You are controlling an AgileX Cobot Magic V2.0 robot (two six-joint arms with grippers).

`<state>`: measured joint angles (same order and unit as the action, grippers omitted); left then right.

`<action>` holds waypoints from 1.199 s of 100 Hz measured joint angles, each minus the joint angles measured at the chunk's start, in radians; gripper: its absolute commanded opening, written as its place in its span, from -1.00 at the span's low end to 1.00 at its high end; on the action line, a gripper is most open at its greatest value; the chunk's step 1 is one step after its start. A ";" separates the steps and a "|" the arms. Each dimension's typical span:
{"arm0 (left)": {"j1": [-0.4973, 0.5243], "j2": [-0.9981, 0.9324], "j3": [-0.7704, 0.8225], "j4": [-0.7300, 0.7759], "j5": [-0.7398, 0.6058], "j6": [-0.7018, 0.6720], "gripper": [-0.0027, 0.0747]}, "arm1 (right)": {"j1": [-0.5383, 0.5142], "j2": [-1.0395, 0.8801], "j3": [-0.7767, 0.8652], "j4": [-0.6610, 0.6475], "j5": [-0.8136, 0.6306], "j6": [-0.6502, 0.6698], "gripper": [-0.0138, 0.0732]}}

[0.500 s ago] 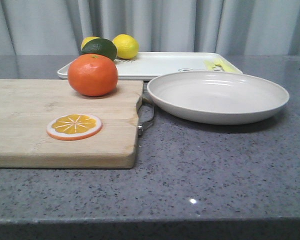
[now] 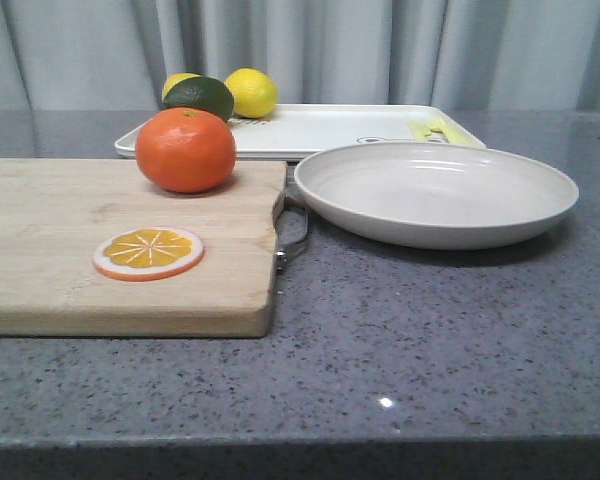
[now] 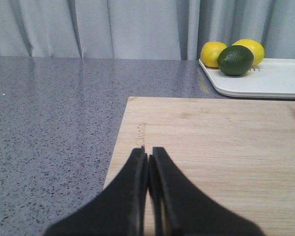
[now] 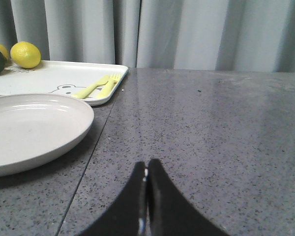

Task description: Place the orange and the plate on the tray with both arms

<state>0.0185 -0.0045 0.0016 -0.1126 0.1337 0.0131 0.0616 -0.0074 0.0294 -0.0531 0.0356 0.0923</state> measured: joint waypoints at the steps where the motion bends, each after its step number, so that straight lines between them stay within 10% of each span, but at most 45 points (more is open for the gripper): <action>1: 0.000 0.000 0.000 0.000 0.000 0.000 -0.97 | 0.000 0.000 0.000 0.000 0.000 0.000 -0.84; 79: 0.000 0.000 -0.013 0.000 -0.025 0.000 -0.98 | 0.000 0.000 -0.023 -0.005 0.003 0.000 -0.84; 120: 0.000 0.221 -0.270 0.000 -0.032 0.000 -0.98 | 0.000 0.139 -0.195 -0.022 0.052 0.000 -0.83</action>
<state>0.0185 0.2167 -0.2680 -0.1126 0.1014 0.0131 0.0614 0.1314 -0.1651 -0.0751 0.0879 0.0923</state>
